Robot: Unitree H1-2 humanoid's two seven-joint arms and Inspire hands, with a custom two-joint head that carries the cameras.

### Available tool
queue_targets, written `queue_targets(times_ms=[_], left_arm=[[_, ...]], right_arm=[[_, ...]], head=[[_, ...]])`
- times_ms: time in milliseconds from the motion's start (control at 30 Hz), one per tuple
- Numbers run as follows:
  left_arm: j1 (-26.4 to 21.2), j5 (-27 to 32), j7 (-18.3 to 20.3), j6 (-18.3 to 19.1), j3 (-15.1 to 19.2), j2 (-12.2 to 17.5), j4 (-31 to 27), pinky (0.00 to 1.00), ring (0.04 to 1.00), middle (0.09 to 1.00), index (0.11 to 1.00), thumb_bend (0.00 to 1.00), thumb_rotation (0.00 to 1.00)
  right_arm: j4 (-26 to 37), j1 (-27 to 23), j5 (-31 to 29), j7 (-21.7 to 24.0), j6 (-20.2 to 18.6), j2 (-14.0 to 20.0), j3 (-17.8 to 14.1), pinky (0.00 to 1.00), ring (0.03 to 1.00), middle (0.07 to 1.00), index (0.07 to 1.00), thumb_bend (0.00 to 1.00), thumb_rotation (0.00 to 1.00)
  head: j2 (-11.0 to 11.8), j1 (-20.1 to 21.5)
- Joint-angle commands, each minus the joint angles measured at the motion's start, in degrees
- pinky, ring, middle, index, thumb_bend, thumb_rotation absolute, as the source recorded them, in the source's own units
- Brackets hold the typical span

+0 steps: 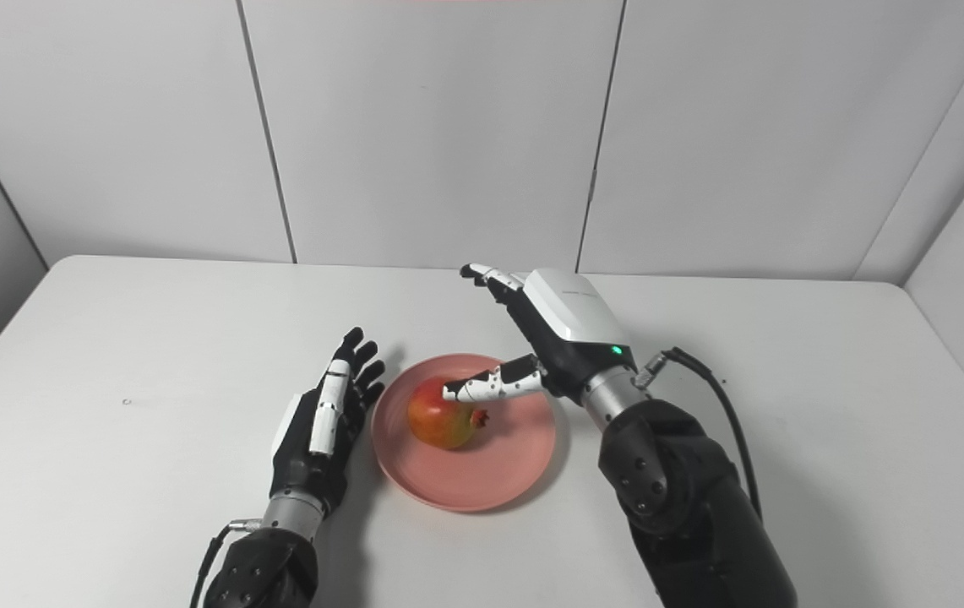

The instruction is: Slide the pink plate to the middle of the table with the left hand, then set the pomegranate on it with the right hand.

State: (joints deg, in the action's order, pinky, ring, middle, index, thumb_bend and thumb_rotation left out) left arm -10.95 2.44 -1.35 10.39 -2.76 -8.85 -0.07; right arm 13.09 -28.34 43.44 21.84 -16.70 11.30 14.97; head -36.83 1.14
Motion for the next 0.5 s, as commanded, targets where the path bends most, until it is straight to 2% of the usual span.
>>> queue_targets(times_ms=[0, 233, 333, 367, 467], left_arm=[[-1.23, 0.47, 0.64, -1.73, -0.29, -0.16, -0.98, 0.95, 0.946, 0.963, 0.953, 0.43, 1.0], [-1.1, 0.26, 0.75, -2.26, -0.36, 0.14, -1.05, 0.95, 0.945, 0.963, 0.953, 0.44, 1.0], [-1.09, 0.54, 1.08, -2.53, -0.3, 0.41, -1.06, 0.95, 0.947, 0.966, 0.956, 0.44, 1.0], [-1.07, 0.55, 1.14, -2.55, -0.28, 0.47, -1.09, 0.95, 0.946, 0.966, 0.955, 0.44, 1.0], [-1.05, 0.61, 1.44, -2.87, -0.17, 0.77, -1.09, 0.95, 0.946, 0.966, 0.954, 0.45, 1.0]], right_arm=[[2.85, -0.63, -2.15, -3.31, 2.53, -0.1, -1.85, 0.71, 0.796, 0.846, 0.861, 0.93, 0.44], [5.36, 4.41, -8.54, -9.34, 2.3, -2.58, -7.05, 0.75, 0.821, 0.846, 0.875, 0.92, 0.53], [5.81, 8.07, -12.32, -12.48, 3.31, -3.83, -9.98, 0.78, 0.848, 0.871, 0.894, 0.88, 0.65], [5.82, 8.88, -13.3, -13.24, 3.59, -4.09, -10.64, 0.77, 0.85, 0.881, 0.9, 0.86, 0.75], [5.95, 11.45, -17.87, -15.32, 3.52, -5.95, -13.04, 0.79, 0.869, 0.897, 0.897, 0.82, 0.88]], head=[[0.11, 0.25], [0.35, 0.55], [0.5, 0.89], [0.5, 0.89], [0.63, 1.3]])
